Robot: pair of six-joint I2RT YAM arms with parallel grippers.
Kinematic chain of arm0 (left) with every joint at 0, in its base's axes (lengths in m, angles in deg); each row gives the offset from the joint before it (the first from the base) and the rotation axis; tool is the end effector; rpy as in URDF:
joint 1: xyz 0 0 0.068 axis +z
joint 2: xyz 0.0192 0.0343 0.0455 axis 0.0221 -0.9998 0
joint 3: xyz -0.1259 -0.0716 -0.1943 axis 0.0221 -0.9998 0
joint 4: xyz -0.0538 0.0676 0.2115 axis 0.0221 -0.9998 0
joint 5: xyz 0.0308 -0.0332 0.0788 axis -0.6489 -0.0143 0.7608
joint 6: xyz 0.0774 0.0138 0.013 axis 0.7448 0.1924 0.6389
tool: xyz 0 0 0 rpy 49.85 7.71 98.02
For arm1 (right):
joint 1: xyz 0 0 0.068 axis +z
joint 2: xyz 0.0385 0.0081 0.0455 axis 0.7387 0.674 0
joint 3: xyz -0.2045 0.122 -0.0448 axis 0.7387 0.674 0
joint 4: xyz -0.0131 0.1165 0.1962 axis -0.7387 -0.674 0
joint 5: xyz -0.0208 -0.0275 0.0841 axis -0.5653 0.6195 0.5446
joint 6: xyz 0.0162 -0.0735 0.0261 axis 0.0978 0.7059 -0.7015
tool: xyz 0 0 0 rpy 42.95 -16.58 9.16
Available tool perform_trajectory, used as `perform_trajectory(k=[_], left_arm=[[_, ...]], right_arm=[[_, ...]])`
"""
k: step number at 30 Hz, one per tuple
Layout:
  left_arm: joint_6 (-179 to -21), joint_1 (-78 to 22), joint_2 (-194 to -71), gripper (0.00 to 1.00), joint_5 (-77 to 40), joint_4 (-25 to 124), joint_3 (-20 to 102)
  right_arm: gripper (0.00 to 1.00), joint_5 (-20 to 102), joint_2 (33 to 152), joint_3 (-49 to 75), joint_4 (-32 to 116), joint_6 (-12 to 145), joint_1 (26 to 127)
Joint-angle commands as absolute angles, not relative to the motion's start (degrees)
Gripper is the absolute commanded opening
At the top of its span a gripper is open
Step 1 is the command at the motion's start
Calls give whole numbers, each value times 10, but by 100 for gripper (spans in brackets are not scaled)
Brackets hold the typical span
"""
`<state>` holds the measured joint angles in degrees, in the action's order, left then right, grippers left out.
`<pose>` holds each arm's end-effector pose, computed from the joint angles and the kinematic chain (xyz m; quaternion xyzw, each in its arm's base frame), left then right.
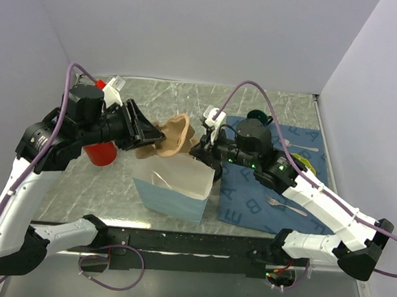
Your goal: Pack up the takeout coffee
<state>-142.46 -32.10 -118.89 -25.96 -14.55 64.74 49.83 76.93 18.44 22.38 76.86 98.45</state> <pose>0.1411 -0.1061 0.4189 -0.1013 0.8469 -0.4301 0.2958 0.1511 0.2165 0.3631 -0.4376 0.6637 0.3450 0.4990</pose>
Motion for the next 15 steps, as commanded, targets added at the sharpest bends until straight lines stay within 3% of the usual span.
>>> perform_trajectory(k=[1,15], left_arm=[[-1466,-320,-1162,33,-309,-94,631],[-1474,-320,-1135,33,-346,-69,536]], right_arm=[[17,503,773,160,254,756,977],[15,512,780,156,259,745,973]])
